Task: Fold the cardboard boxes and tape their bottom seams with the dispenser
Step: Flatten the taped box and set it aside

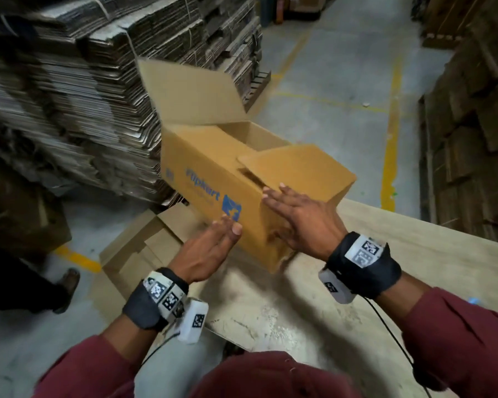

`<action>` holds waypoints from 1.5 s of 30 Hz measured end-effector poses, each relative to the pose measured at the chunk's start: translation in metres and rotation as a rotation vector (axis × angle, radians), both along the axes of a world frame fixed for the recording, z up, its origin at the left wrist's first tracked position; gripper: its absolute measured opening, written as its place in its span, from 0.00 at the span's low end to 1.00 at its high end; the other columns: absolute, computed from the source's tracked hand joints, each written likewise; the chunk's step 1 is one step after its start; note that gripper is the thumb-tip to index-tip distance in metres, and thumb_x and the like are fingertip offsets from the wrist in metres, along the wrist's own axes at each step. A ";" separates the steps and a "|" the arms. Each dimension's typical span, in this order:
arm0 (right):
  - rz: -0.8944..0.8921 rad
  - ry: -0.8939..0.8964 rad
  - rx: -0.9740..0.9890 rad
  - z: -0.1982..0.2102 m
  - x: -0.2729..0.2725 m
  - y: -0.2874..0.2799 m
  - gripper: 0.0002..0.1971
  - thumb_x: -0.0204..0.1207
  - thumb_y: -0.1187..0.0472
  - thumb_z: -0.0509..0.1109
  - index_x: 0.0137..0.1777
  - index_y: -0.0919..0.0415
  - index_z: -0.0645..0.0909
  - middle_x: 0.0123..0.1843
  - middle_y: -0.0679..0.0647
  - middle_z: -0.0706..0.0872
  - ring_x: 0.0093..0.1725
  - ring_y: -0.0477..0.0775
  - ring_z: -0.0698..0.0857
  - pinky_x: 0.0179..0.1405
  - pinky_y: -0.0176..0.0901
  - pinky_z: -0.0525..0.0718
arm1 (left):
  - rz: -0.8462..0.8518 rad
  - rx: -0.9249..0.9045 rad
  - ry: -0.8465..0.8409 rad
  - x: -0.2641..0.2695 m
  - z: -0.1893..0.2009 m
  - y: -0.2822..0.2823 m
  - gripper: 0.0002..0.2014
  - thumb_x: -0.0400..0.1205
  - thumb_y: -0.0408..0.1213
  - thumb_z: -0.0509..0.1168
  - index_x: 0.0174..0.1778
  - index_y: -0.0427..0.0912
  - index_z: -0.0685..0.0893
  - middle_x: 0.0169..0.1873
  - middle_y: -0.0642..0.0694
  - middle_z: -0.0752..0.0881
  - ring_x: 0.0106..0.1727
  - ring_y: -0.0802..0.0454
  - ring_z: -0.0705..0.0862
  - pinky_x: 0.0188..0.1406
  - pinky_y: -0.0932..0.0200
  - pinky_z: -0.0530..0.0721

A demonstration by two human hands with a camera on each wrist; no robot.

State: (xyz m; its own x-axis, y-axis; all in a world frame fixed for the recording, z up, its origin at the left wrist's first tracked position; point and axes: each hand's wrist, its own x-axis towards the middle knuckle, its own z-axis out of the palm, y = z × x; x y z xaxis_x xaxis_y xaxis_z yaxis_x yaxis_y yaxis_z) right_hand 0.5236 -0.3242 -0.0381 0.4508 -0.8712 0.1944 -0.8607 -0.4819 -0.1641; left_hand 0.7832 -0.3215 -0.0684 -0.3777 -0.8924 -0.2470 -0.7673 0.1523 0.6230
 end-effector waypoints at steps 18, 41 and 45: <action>-0.433 -0.018 0.051 -0.067 -0.041 0.040 0.38 0.74 0.30 0.69 0.79 0.52 0.75 0.72 0.54 0.80 0.66 0.61 0.81 0.48 0.53 0.89 | -0.208 -0.049 -0.466 -0.034 -0.061 -0.104 0.69 0.56 0.93 0.32 0.92 0.56 0.51 0.92 0.45 0.41 0.92 0.43 0.41 0.87 0.27 0.49; -0.448 0.191 0.356 -0.095 -0.034 -0.047 0.52 0.71 0.25 0.69 0.89 0.35 0.46 0.89 0.44 0.62 0.80 0.58 0.75 0.65 0.56 0.85 | -0.292 -0.076 -0.348 -0.034 -0.112 -0.092 0.56 0.62 0.93 0.34 0.84 0.72 0.27 0.92 0.48 0.43 0.92 0.47 0.42 0.86 0.29 0.36; -0.417 0.209 0.292 -0.094 -0.035 -0.040 0.51 0.75 0.28 0.67 0.89 0.38 0.40 0.90 0.47 0.60 0.78 0.61 0.77 0.61 0.57 0.86 | -0.351 -0.025 -0.420 -0.041 -0.094 -0.092 0.59 0.59 0.94 0.32 0.86 0.71 0.29 0.92 0.50 0.48 0.92 0.42 0.47 0.85 0.25 0.42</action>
State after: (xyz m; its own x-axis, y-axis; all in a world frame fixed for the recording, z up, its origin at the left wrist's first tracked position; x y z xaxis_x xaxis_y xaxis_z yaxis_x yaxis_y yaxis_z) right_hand 0.4886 -0.3647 -0.1324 0.0589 -0.9885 -0.1391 -0.9976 -0.0531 -0.0449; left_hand 0.7418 -0.4139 -0.1620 -0.5274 -0.7380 -0.4209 -0.8496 0.4552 0.2664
